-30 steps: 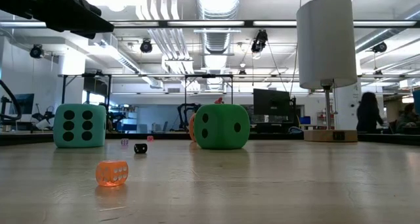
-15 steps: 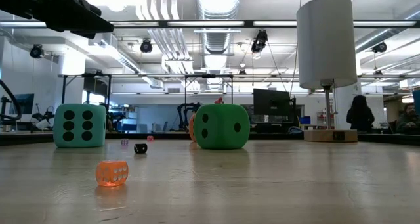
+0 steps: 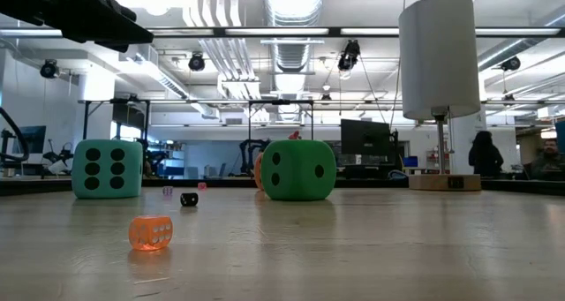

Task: Pick & Place Dice
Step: Put the right large green die into the blue bin

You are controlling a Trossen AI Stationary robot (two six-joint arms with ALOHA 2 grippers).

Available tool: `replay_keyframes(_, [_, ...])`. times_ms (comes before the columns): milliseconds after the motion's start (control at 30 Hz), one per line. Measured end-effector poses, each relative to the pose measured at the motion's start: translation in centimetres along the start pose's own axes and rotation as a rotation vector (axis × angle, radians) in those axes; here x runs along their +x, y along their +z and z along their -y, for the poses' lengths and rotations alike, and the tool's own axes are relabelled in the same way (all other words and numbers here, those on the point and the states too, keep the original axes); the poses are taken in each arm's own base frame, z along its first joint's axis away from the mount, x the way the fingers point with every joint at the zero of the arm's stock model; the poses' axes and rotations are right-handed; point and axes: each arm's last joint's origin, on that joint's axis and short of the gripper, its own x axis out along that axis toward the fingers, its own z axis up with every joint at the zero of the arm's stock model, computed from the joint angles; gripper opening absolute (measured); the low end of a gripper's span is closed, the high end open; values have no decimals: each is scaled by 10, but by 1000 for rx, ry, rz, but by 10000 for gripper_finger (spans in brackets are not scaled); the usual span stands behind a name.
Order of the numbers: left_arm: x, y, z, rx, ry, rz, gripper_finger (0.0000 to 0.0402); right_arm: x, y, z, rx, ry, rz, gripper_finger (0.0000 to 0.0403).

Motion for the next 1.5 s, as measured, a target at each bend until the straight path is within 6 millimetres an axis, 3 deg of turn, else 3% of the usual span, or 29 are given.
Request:
replay_keyframes(700, [0, 0, 0, 0, -1, 0, 10, 9, -6, -6, 51, 37, 21, 370])
replay_keyframes(933, [0, 0, 0, 0, -1, 0, 10, 9, -9, -18, 26, 132, 59, 381])
replay_keyframes(1500, [0, 0, 0, 0, 0, 0, 10, 13, -37, -36, 8, 139, 164, 382])
